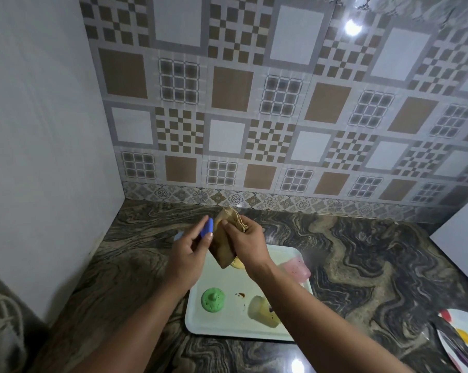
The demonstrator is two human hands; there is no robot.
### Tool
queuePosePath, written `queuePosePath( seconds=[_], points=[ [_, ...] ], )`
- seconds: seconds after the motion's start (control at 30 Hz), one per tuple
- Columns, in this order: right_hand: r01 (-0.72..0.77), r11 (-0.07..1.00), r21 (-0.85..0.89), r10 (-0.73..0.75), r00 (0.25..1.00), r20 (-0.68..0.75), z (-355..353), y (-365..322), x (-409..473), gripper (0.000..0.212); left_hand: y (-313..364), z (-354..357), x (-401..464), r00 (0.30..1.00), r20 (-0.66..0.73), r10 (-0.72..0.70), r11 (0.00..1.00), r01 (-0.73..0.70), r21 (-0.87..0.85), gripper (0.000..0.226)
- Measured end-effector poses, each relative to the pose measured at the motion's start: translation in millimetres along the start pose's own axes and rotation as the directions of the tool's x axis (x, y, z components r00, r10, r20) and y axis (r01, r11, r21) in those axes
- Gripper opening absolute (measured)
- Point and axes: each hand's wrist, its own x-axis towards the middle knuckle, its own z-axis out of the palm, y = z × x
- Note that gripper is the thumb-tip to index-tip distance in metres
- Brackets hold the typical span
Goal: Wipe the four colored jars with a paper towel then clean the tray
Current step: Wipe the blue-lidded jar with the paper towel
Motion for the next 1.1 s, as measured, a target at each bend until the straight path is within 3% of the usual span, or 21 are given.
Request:
queuePosePath(
  seconds=[0.13,0.27,0.37,0.43,0.5,0.6,0.7,0.83,0.97,1.1],
  points=[
    [-0.196,0.978,0.063,0.195,0.980,0.024,4.8,15.6,-6.9,0.020,-17.7,4.6,-11.1,0.988,0.049,0.145,0.977,-0.151,0.154,0.053],
    [-0.470,0.871,0.143,0.445,0.878,0.176,-1.2,24.0,-11.9,0.031,-35.3,-4.6,-19.8,0.968,0.165,0.189,0.945,-0.225,0.235,0.053],
    [-0.585,0.777,0.235,0.536,0.809,0.242,-3.8,27.2,-3.5,0.035,-34.1,-13.6,-17.7,0.955,0.236,0.181,0.926,-0.246,0.287,0.053],
    [-0.533,0.788,0.309,0.510,0.845,0.159,-10.0,30.9,15.5,0.035,-33.7,-24.9,-3.7,0.959,0.237,0.156,0.904,-0.235,0.356,0.056],
    [-0.432,0.822,0.372,0.477,0.878,-0.034,-19.2,25.0,36.5,0.031,-43.1,-37.8,16.8,0.980,0.154,0.127,0.917,-0.175,0.358,0.060],
    [-0.328,0.912,0.244,0.387,0.886,-0.255,-38.0,4.5,53.3,0.024,-61.0,-52.3,47.8,1.000,0.008,0.019,0.903,-0.020,0.429,0.070],
    [-0.299,0.947,0.120,0.318,0.925,-0.208,-39.3,-4.0,58.9,0.025,-80.9,-55.6,70.0,0.999,-0.005,-0.054,0.821,0.047,0.569,0.064],
    [-0.282,0.957,0.061,0.288,0.940,-0.184,-37.6,9.5,58.7,0.017,-101.8,-48.5,85.0,0.995,0.078,-0.056,0.729,-0.013,0.684,0.053],
    [-0.297,0.954,0.046,0.300,0.936,-0.183,-37.4,22.8,59.4,0.012,-111.0,-40.6,95.9,0.992,0.119,-0.037,0.720,-0.057,0.692,0.052],
    [-0.303,0.951,0.060,0.309,0.931,-0.193,-38.7,30.5,65.7,0.014,-121.9,-40.0,102.6,0.977,0.185,-0.104,0.704,-0.060,0.708,0.057]
  ],
)
